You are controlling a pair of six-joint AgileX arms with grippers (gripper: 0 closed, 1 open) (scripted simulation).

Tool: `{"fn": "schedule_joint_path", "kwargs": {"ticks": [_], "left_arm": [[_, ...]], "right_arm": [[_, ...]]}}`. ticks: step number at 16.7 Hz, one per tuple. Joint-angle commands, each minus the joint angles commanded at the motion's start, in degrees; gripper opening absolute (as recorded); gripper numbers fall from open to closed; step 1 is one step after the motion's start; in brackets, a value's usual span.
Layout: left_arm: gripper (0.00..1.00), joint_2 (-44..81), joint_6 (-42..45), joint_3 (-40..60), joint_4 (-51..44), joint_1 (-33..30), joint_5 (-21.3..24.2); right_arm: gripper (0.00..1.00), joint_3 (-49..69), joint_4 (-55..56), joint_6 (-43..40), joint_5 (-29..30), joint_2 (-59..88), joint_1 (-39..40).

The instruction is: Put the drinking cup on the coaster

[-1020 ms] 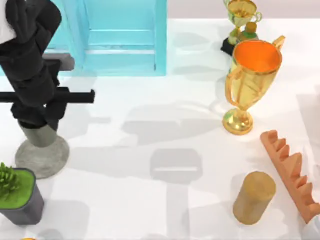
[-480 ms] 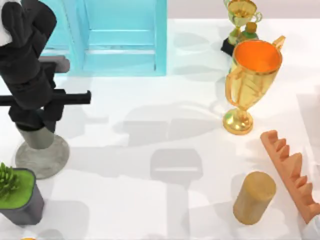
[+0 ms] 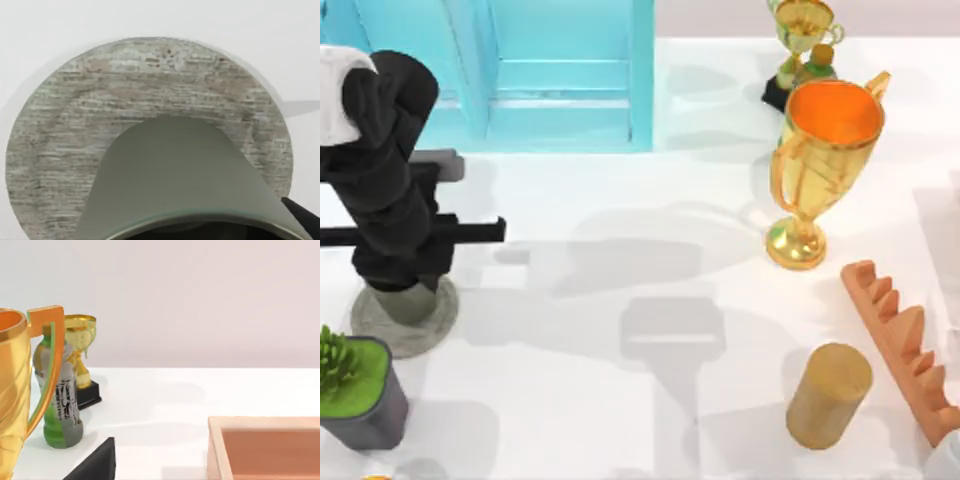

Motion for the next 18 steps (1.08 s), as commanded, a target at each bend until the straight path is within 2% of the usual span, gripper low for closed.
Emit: {"fn": "schedule_joint_path", "kwargs": {"ticks": [3, 16, 18], "left_arm": [[0.0, 0.0, 0.0, 0.0, 0.0, 0.0, 0.0], [0.98, 0.0, 0.0, 0.0, 0.0, 0.0, 0.0], [1.0, 0.0, 0.0, 0.0, 0.0, 0.0, 0.0]], "right_arm": [[1.0, 0.0, 0.0, 0.0, 0.0, 0.0, 0.0], [1.0, 0.0, 0.0, 0.0, 0.0, 0.0, 0.0], [1.0, 0.0, 0.0, 0.0, 0.0, 0.0, 0.0]]}}
